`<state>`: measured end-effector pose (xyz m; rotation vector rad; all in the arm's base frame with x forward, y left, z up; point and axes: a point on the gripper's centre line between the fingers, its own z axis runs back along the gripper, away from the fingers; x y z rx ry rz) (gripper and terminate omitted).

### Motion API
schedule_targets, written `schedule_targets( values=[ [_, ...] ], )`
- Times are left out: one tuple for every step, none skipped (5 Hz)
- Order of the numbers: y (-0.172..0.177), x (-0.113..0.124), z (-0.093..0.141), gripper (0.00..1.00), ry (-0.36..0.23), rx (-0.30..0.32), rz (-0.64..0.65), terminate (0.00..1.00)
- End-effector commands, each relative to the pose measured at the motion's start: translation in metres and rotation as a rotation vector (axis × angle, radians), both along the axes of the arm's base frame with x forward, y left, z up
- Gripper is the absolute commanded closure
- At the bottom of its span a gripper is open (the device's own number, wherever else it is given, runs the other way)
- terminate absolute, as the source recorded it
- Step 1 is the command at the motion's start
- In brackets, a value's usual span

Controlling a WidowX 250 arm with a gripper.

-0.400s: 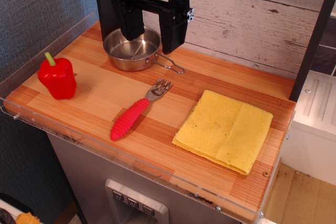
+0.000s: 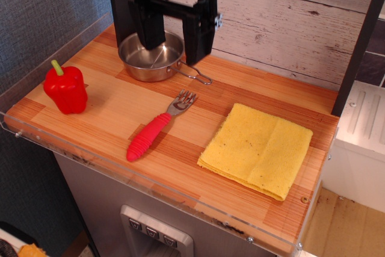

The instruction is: Take the capsicum and place it in the silver vessel.

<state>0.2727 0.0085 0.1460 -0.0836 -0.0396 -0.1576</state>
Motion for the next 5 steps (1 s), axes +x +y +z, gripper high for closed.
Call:
schedule_targets(
  values=[
    [0.067,-0.005,0.007,0.00,-0.071,0.081,-0.004,0.00],
    [0.112,-0.008,0.010,0.00,-0.108,0.111,0.025,0.00],
    [0.150,-0.011,-0.002,0.00,-0.097,0.156,0.061,0.00],
    [0.172,-0.022,-0.025,0.00,-0.059,0.167,0.099,0.00],
    [0.174,-0.033,-0.042,0.00,-0.028,0.174,0.148,0.00]
  ],
)
